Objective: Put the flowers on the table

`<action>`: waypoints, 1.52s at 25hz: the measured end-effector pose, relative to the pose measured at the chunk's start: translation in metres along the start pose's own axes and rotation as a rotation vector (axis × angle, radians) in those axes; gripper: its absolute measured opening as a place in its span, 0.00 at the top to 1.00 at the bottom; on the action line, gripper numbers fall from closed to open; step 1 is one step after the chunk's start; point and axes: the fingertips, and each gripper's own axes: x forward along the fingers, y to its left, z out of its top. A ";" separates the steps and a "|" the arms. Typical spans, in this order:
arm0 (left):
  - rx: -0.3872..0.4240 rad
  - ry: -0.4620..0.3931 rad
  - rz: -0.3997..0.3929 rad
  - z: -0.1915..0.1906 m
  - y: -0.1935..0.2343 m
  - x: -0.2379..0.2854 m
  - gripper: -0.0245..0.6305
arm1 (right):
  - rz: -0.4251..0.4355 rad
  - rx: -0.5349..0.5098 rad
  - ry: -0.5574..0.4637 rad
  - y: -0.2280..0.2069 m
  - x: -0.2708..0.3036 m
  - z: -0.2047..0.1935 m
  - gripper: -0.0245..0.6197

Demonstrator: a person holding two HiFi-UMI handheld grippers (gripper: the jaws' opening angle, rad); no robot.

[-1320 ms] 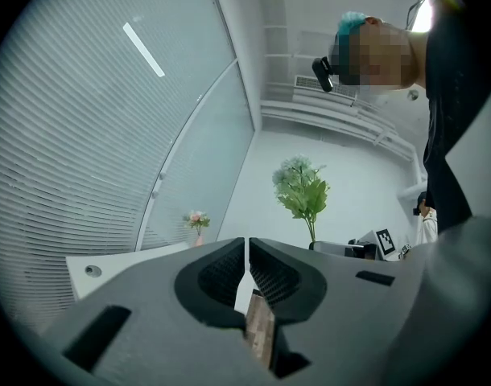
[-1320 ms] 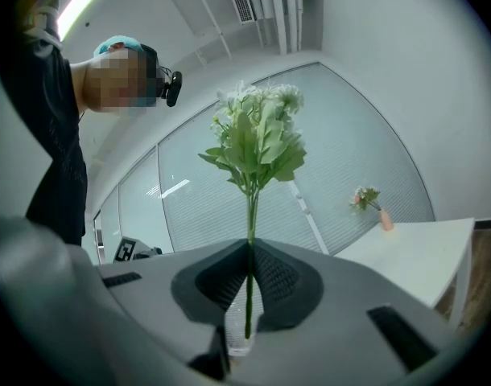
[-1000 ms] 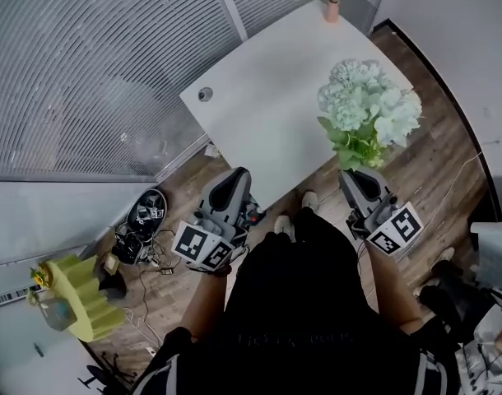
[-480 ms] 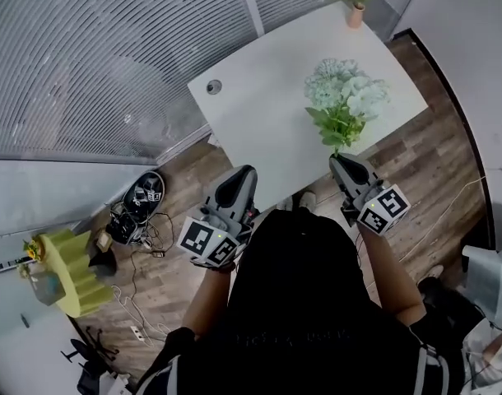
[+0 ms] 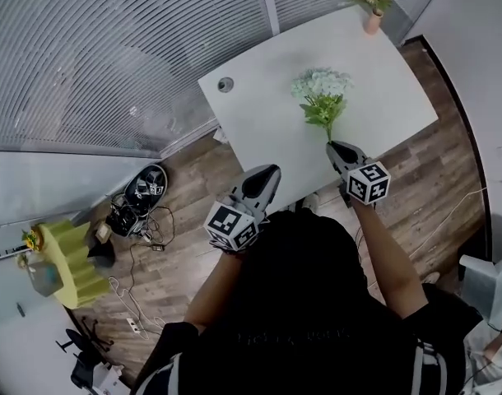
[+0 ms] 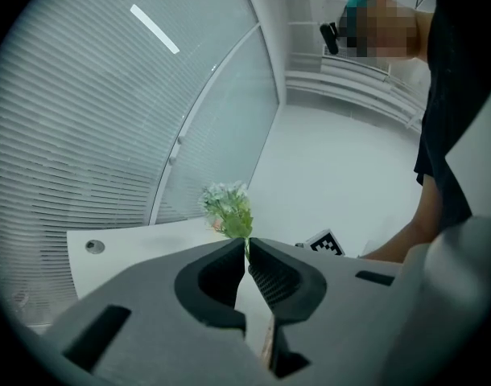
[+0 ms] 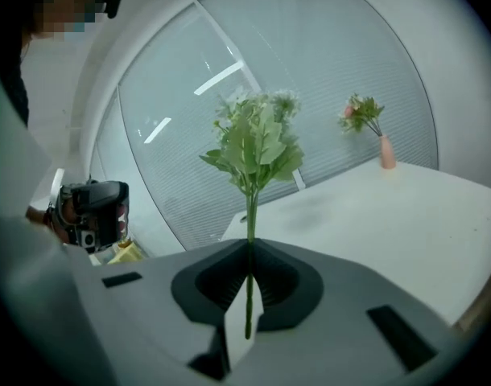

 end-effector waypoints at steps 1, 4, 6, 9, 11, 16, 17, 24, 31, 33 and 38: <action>-0.001 0.010 0.002 -0.006 0.004 0.001 0.92 | -0.010 0.004 0.027 -0.006 0.008 -0.007 0.90; 0.001 0.052 0.006 -0.029 0.016 0.005 0.92 | -0.036 0.007 0.113 -0.024 0.025 -0.033 0.90; 0.010 0.087 0.004 -0.045 0.022 0.008 0.92 | -0.049 -0.007 0.172 -0.033 0.034 -0.051 0.90; 0.003 0.114 0.001 -0.061 0.027 0.009 0.92 | -0.050 0.010 0.238 -0.036 0.043 -0.069 0.90; -0.004 0.135 0.002 -0.074 0.030 0.011 0.92 | -0.048 0.037 0.255 -0.034 0.048 -0.072 0.90; -0.085 0.180 0.027 -0.104 0.039 0.026 0.92 | -0.062 0.043 0.300 -0.037 0.061 -0.083 0.90; -0.094 0.182 0.038 -0.108 0.041 0.029 0.92 | -0.069 0.049 0.313 -0.038 0.062 -0.086 0.90; -0.127 0.218 0.061 -0.124 0.054 0.046 0.92 | -0.098 0.073 0.354 -0.037 0.078 -0.098 0.90; -0.137 0.239 0.051 -0.126 0.051 0.037 0.92 | -0.125 0.080 0.358 -0.040 0.090 -0.105 0.90; -0.142 0.247 0.055 -0.130 0.051 0.033 0.92 | -0.130 0.080 0.351 -0.039 0.090 -0.106 0.90; -0.139 0.237 0.046 -0.129 0.047 0.029 0.92 | -0.114 0.089 0.314 -0.033 0.085 -0.098 0.90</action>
